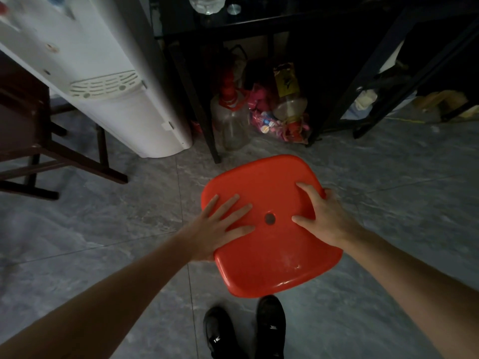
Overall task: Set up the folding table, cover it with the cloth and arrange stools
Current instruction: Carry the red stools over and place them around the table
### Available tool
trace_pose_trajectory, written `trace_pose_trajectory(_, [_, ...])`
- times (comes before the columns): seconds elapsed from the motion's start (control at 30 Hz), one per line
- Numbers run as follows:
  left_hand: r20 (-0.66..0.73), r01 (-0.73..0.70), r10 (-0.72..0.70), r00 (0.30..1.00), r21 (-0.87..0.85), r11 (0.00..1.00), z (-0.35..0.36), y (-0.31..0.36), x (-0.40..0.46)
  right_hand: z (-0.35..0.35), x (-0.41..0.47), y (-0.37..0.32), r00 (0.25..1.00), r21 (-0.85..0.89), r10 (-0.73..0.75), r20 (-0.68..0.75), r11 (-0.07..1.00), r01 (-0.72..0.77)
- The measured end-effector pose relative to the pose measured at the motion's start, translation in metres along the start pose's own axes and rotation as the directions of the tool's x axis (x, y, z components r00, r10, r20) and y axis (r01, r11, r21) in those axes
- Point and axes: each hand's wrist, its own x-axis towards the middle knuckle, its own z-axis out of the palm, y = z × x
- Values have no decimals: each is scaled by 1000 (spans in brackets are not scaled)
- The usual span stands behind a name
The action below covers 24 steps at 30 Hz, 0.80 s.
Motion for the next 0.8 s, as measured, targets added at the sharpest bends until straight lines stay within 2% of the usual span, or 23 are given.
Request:
trace_pose_trajectory(0.4, [-38,-74,78,996,98,992,-17,-6,-32,-3,2,-22,1000,-59,-27,-1,998,27])
trace_pose_trajectory(0.63, [-47,17,-13,999,76,997,-48,-13,-87,-21,-14,-77,992,-115,-125,29,985,127])
trace_pose_trajectory(0.8, [-42,135,-133,990,51,990,-89,-33,-160,-47,-35,-161,965,-175,-252,71,949,260])
